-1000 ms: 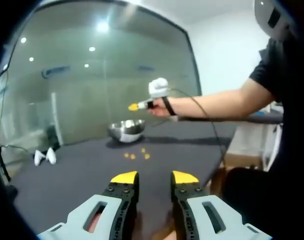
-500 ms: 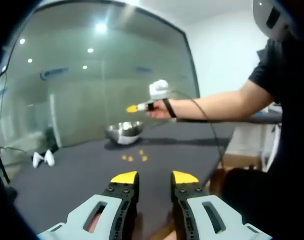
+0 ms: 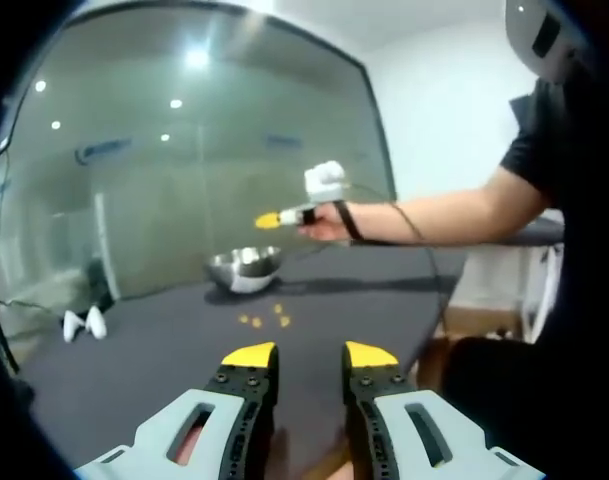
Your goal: Pick up the QQ candy scattered on the table and place it into the stainless steel bowl on the table
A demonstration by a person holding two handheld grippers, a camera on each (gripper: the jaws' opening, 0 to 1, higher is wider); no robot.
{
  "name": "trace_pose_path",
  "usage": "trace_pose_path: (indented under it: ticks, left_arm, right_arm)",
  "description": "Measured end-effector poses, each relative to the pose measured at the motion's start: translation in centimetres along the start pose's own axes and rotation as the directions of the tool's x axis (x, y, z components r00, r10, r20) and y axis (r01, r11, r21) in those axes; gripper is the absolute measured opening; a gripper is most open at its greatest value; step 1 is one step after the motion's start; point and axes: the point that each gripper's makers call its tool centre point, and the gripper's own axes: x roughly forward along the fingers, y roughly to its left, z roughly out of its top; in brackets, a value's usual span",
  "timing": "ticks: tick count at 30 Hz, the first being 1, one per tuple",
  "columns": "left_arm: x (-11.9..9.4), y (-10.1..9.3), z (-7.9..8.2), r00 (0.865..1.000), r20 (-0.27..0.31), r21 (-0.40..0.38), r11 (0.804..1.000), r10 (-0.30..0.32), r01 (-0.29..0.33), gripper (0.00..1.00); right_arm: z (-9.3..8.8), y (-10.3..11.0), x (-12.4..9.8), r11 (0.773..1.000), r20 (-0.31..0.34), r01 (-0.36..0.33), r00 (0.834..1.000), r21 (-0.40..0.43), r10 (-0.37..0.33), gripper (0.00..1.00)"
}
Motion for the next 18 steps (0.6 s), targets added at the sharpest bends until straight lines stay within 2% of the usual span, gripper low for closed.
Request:
trace_pose_path:
  ticks: [3,9,10,13,14,16,18]
  left_arm:
    - [0.3,-0.1,-0.2,1.000,-0.005,0.001,1.000,-0.004,0.004,0.27]
    - [0.5,-0.2,-0.2,1.000,-0.005,0.006,1.000,-0.011,0.011,0.27]
    - [0.5,-0.2,-0.1,1.000,-0.002,0.008,1.000,-0.013,0.013,0.27]
    - [0.7,-0.2,0.0,1.000,0.002,0.016,1.000,-0.020,0.020,0.27]
    - [0.7,-0.2,0.1,1.000,0.002,0.019,1.000,-0.021,0.021,0.27]
    - [0.8,-0.2,0.1,1.000,0.001,0.028,0.999,-0.024,0.024,0.27]
    - [0.8,-0.3,0.1,1.000,0.003,0.029,0.999,-0.031,0.031,0.27]
  right_arm:
    - [-0.5,0.6,-1.3,0.996,0.007,-0.057,0.998,0.075,0.057,0.19]
    - [-1.4,2.4,-5.1,0.990,0.002,-0.112,0.994,0.088,0.112,0.19]
    - [-1.4,2.9,-5.8,0.990,0.006,-0.116,0.993,0.078,0.116,0.19]
    - [-1.2,4.1,-8.0,0.988,0.047,-0.138,0.989,-0.066,0.141,0.18]
    - [-1.4,4.7,-8.9,0.985,0.052,-0.150,0.987,-0.080,0.154,0.18]
    - [-2.4,5.8,-10.2,0.980,0.048,-0.195,0.979,-0.038,0.197,0.19]
    - [-4.3,6.4,-11.2,0.972,0.006,-0.233,0.972,-0.020,0.233,0.19]
